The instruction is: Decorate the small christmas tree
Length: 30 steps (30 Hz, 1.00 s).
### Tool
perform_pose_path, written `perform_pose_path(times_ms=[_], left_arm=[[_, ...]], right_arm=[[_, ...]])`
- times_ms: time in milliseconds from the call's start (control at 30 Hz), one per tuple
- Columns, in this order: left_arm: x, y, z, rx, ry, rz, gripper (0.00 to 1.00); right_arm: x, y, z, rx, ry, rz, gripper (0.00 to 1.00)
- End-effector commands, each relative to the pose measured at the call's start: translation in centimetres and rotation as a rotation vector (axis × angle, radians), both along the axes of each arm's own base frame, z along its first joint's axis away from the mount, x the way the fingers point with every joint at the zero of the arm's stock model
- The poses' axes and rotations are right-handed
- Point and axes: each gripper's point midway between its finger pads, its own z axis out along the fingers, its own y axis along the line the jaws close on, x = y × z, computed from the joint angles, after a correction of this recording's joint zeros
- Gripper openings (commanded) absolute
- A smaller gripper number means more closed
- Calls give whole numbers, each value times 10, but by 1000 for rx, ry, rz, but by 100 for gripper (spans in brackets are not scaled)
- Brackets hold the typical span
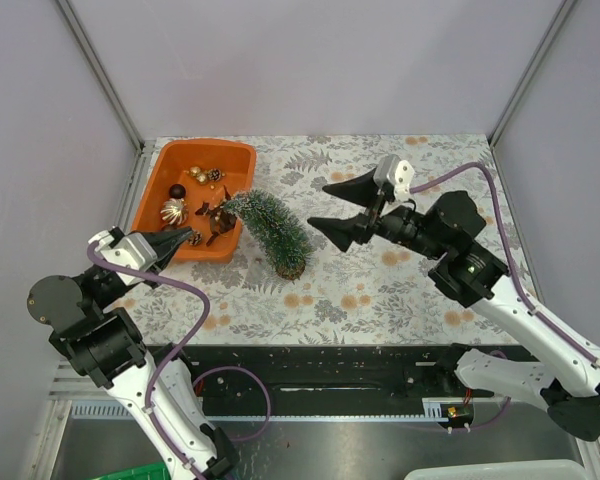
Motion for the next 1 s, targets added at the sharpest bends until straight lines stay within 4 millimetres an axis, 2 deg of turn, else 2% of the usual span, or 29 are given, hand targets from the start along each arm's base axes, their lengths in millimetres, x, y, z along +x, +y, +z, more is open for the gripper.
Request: perform_pose_path(times_ms=[0, 167, 267, 333, 400, 500, 767, 967], left_arm=[[-28, -20, -10, 118, -10, -180, 0], [-28, -21, -9, 129, -24, -183, 0], [-31, -22, -9, 138, -34, -181, 0], [-33, -24, -9, 143, -42, -182, 0], [-33, -24, -7, 145, -44, -182, 0], [-32, -24, -6, 151, -49, -183, 0], [-27, -20, -11, 141, -41, -183, 0], [-24, -18, -14, 136, -34, -183, 0]], right_arm=[[67, -14, 15, 12, -27, -307, 73], [126, 11, -14, -102, -10, -351, 76], [140, 28, -34, -114, 37, -251, 78], [147, 34, -48, -129, 58, -226, 84], [146, 38, -58, -131, 77, -169, 88], [131, 41, -63, -121, 62, -81, 94], [97, 58, -81, -168, 82, 157, 99], [105, 70, -78, -133, 91, 182, 99]])
